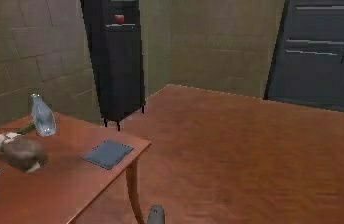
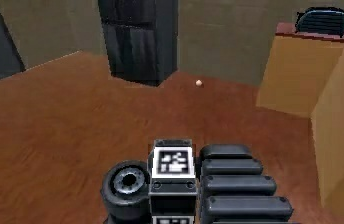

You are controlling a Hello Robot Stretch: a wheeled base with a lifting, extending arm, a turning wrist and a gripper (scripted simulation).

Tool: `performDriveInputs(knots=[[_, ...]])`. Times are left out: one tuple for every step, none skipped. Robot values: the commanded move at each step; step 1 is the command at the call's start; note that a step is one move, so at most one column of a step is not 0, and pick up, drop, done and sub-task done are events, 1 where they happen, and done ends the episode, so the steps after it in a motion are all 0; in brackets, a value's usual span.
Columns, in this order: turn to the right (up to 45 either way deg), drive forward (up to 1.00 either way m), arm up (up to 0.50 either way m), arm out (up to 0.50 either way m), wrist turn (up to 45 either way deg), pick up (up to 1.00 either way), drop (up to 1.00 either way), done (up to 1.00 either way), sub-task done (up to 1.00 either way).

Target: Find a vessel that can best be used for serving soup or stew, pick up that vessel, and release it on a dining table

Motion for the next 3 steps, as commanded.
performDriveInputs(knots=[[-45.0,0.00,0.00,0.00,0.0,0.00,0.00,0.00,0.00],[-36.0,0.00,0.00,0.00,0.0,0.00,0.00,0.00,0.00],[45.0,0.00,0.00,0.00,0.0,0.00,0.00,0.00,0.00]])
